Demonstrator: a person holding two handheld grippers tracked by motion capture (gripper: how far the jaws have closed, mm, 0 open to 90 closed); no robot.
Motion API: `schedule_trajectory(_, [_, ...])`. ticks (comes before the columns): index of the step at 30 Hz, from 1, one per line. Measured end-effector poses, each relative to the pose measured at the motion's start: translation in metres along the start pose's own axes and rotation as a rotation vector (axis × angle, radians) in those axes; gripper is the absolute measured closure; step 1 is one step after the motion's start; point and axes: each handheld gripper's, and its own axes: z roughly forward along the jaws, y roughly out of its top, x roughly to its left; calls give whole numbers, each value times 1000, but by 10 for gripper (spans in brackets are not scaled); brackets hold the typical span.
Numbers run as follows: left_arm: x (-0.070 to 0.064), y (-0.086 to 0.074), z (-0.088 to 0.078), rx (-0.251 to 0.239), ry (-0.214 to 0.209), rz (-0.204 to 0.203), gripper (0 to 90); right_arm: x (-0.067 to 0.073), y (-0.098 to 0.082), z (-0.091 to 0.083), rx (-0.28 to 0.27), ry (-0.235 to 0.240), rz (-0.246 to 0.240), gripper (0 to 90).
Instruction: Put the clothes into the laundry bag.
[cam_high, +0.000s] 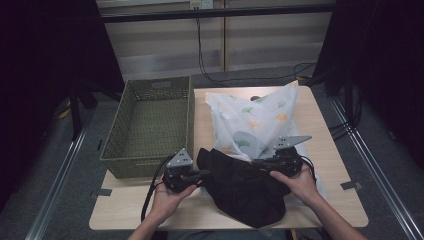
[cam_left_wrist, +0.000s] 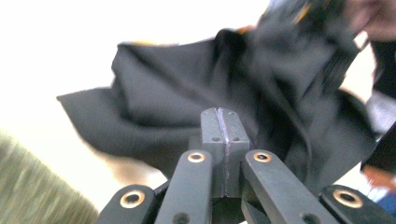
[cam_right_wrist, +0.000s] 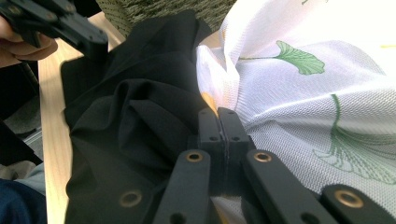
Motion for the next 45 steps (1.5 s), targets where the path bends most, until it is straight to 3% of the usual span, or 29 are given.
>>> schedule_trajectory(2, [-6, 12, 8, -24, -26, 9, 900, 0, 0, 0, 1, 0, 0, 900])
schedule_trajectory(3, [-17, 26, 19, -49, -67, 29, 900, 0, 0, 0, -1, 1, 2, 900])
schedule_trajectory(4, [-17, 26, 19, -49, -67, 29, 900, 0, 0, 0, -1, 2, 3, 900])
schedule_trajectory(6, [-29, 36, 36, -23, -77, 83, 900, 0, 1, 0, -1, 3, 3, 900])
schedule_trajectory(8, [-32, 35, 55, 2, -90, 99, 900, 0, 1, 0, -4, 4, 6, 900])
schedule_trajectory(10, [-28, 28, 75, 41, -97, 83, 900, 1, 1, -1, -4, 3, 6, 900])
schedule_trajectory(14, [-26, 17, 83, 56, -109, 92, 857, 0, 3, -3, -16, 6, 7, 900])
schedule_trajectory(15, [-25, 15, 84, 62, -105, 92, 784, -1, 5, -4, -25, 3, 11, 900])
schedule_trajectory(17, [-22, 11, 85, 94, -112, 77, 735, -1, 6, -3, -24, 3, 11, 900])
schedule_trajectory(18, [-20, 9, 86, 104, -114, 60, 637, 0, 5, 0, -11, 3, 10, 900])
schedule_trajectory(23, [-16, 2, 85, 109, -108, 47, 631, 3, 5, 7, -1, 15, 2, 900])
schedule_trajectory(26, [-20, 0, 91, 122, -99, 51, 599, 7, 9, 9, -4, 29, -4, 900])
schedule_trajectory(28, [-21, -3, 93, 126, -95, 63, 555, 7, 4, 14, 32, 24, -8, 900])
schedule_trajectory(30, [-20, -5, 92, 118, -114, 47, 537, 7, 3, 16, 38, 23, -6, 900])
schedule_trajectory(33, [-19, -4, 83, 128, -143, 40, 418, 6, 0, 16, 47, 20, -4, 900])
schedule_trajectory(34, [-20, -3, 79, 132, -142, 34, 384, 5, 0, 16, 47, 18, -6, 900])
schedule_trajectory(36, [-22, 0, 68, 146, -133, 62, 340, 5, 0, 16, 48, 16, -6, 900])
schedule_trajectory(40, [-23, -2, 50, 145, -104, 88, 308, 5, 0, 16, 47, 18, -6, 900])
schedule_trajectory(41, [-23, -2, 43, 167, -96, 94, 291, 5, 0, 16, 47, 17, -6, 900])
schedule_trajectory(42, [-22, -5, 37, 145, -100, 92, 282, 5, 0, 16, 48, 14, -7, 900])
schedule_trajectory(43, [-22, -6, 32, 146, -79, 95, 281, 6, 0, 16, 49, 13, -4, 900])
schedule_trajectory(45, [-18, -10, 24, 136, -78, 81, 270, 5, 0, 16, 47, 14, -5, 900])
